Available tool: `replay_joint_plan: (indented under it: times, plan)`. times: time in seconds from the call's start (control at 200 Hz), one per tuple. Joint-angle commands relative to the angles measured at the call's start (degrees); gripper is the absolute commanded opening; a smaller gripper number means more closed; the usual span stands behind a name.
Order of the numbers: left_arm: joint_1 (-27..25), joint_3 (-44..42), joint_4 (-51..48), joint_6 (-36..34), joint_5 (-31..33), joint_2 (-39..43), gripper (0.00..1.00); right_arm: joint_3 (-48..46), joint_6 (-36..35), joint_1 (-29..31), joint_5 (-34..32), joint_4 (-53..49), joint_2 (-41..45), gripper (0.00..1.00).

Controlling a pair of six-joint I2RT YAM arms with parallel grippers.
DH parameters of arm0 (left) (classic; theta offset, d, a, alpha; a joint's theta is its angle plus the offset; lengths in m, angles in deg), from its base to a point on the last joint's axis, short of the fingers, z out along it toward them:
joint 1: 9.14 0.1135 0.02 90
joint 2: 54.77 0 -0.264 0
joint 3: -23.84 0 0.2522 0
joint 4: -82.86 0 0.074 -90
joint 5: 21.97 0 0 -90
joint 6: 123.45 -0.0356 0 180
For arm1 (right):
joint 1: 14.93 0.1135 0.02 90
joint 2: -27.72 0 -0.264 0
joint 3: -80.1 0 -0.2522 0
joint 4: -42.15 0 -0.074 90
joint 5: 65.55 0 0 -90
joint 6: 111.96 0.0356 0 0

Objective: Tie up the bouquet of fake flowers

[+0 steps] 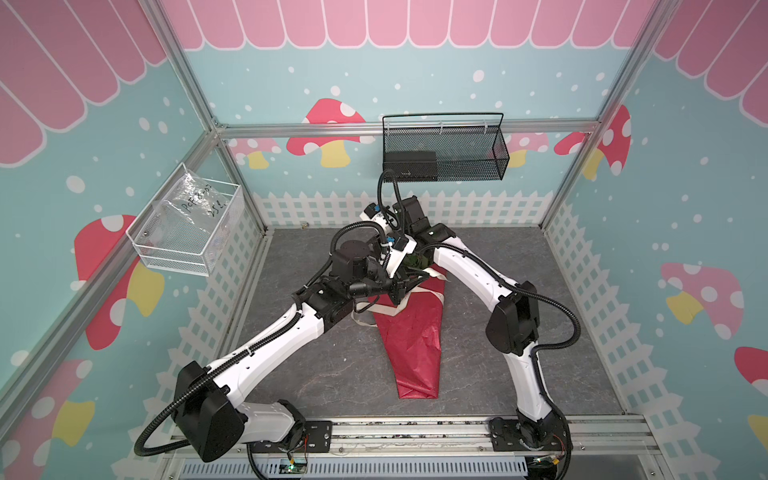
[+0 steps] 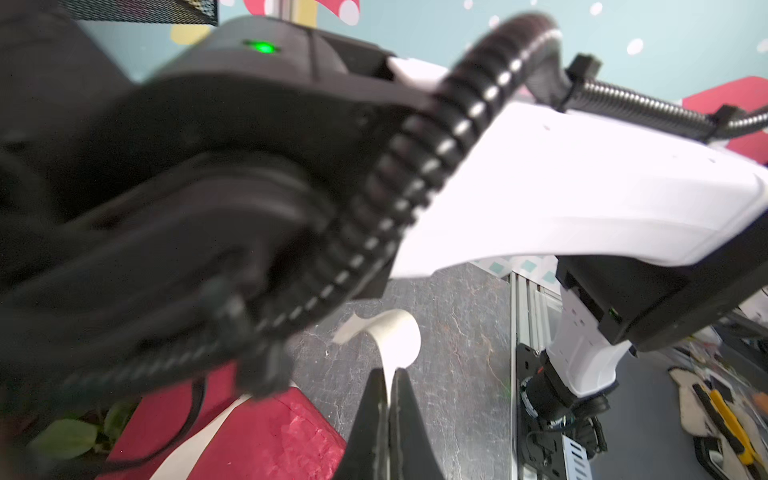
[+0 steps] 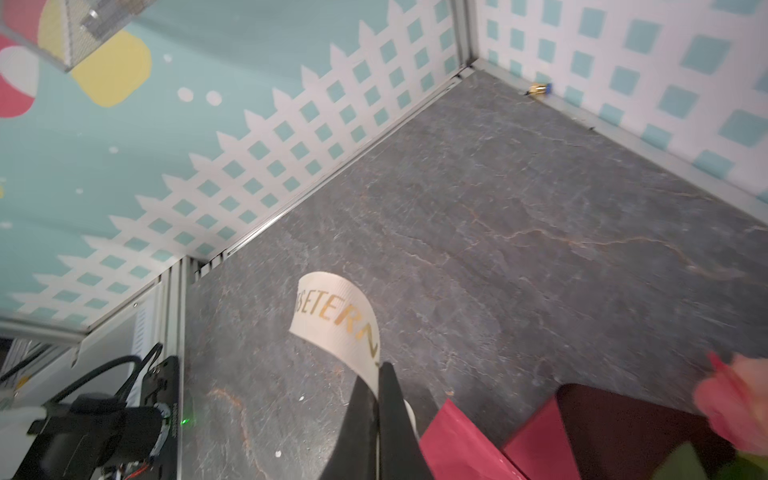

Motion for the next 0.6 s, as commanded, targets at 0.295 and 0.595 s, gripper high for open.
replay_joint_plan:
  times: [0.295,0.595]
  plan:
    - [-0.9,-0.7,-2.8,-9.0,3.3,-1.4,0.0,-10.0,-11.1,3.9,19.1,-5.0,-4.4,0.06]
    - [-0.8,-6.3,0.2,-6.8,8.9,0.5,0.0,-15.4,-12.6,5.6,20.6,-6.6,-7.3,0.26]
